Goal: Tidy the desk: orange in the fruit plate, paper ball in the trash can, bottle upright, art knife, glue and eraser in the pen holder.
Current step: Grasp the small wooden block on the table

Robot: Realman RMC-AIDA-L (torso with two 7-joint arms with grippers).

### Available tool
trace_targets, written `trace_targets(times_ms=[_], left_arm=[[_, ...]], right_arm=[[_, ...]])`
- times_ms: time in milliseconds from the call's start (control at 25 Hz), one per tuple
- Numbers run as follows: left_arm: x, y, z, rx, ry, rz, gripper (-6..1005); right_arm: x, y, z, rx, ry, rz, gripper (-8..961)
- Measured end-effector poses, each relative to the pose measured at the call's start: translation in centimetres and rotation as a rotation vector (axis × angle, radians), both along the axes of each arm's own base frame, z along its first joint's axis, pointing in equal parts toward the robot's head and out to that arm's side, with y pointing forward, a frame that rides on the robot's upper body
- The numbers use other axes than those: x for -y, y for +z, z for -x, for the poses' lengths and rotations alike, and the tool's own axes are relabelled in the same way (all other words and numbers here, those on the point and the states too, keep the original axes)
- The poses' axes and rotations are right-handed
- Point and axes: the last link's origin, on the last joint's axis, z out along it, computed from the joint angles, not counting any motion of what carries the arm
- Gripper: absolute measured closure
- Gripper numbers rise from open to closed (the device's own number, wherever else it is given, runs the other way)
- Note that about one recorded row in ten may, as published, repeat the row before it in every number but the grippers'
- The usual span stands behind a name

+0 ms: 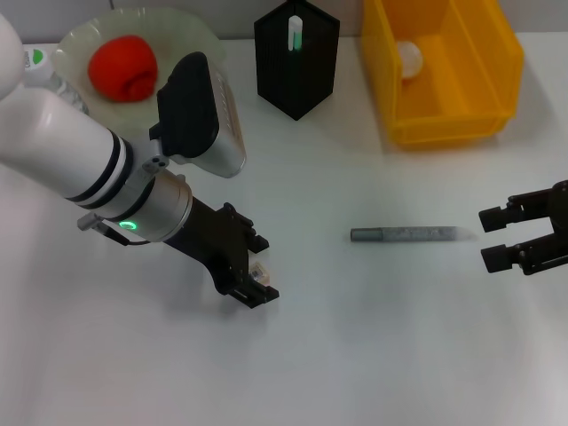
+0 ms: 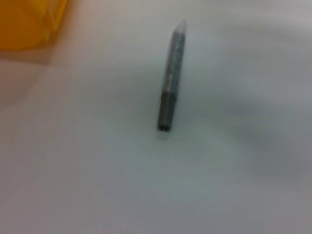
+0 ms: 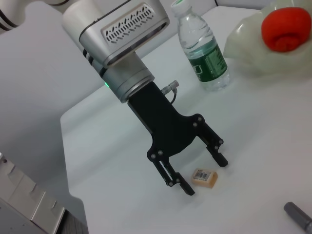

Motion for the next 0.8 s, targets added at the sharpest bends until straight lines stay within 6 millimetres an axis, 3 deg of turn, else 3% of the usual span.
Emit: trace_targets(times_ms=[520,640,800], left_arm=[[-0.09,0.33,0.26,-0.004,-0.015,-0.01,296],[-0.11,0.3,0.29,-0.007,-0.015,-0.008,442],[-0.11,0.32,0.39,-0.01,-0.013,-0.008,438]], right_arm=[[0.11,0.02,-0.13,-0.003,-0.005,-0.003,176],[0.08,0.0,-0.08,-0.005,-0.004,-0.002,176],[-0.01,0.0,0.02,-0.005,-0.002,-0.002,177]])
